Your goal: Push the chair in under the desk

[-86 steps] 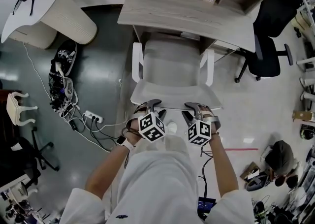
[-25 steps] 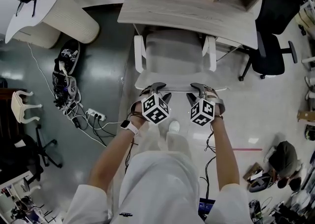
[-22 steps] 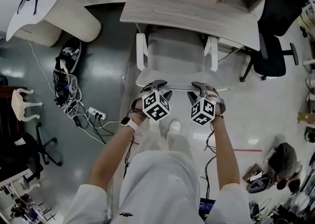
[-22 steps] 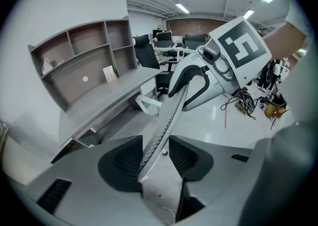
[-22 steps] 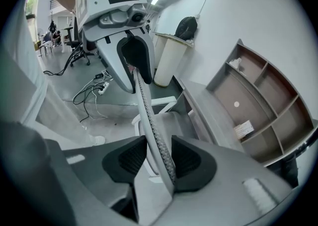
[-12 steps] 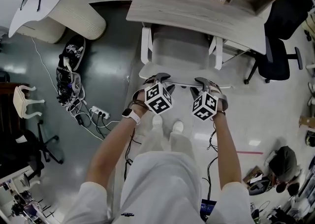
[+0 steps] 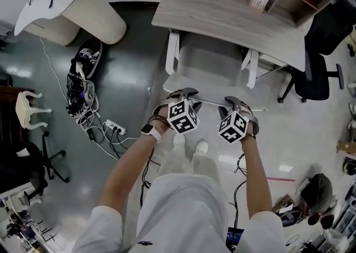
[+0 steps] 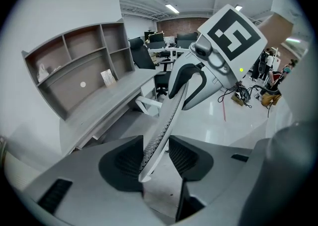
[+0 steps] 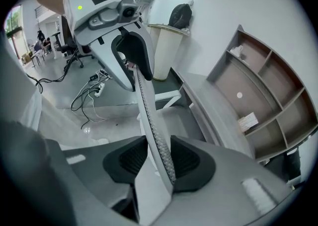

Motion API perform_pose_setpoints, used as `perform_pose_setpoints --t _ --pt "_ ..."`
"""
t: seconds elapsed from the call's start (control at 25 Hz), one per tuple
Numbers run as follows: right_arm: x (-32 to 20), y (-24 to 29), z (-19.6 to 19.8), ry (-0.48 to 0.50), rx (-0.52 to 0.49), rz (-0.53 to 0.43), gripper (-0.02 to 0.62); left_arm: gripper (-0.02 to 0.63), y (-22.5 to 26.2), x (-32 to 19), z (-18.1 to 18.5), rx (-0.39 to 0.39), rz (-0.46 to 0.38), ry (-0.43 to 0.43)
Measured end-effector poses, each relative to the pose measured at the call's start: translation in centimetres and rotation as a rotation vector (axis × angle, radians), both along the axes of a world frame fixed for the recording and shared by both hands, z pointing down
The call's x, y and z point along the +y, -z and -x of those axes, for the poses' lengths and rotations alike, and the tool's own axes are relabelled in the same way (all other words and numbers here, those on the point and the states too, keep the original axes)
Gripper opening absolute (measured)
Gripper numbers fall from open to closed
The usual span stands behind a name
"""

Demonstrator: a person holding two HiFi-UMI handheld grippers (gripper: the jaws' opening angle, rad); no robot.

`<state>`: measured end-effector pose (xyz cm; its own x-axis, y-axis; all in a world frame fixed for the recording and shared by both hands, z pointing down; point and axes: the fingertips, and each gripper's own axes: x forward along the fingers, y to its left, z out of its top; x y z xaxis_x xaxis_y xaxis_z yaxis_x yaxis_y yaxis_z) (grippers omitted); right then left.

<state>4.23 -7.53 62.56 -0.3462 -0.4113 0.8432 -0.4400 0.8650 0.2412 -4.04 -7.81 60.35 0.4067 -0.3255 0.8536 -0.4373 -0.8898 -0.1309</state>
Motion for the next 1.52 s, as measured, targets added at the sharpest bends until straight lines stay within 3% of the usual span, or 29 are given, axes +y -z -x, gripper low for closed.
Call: perform_pose_setpoints --t 0.28,0.6,1.52 --pt "-0.6 0.1 1.6 0.034 0.024 -0.131 0.144 0.172 0.1 -0.9 1.5 0.003 0.005 0.007" --pt "-2.8 -0.1 1.5 0.032 0.027 -0.068 0.146 0.172 0.0 -3.0 1.4 0.002 -0.006 0.016" --pt "-12.5 -0.1 0.6 0.032 0.046 -0.123 0.141 0.175 0.0 -12.8 0.5 -0.009 -0.072 -0.014"
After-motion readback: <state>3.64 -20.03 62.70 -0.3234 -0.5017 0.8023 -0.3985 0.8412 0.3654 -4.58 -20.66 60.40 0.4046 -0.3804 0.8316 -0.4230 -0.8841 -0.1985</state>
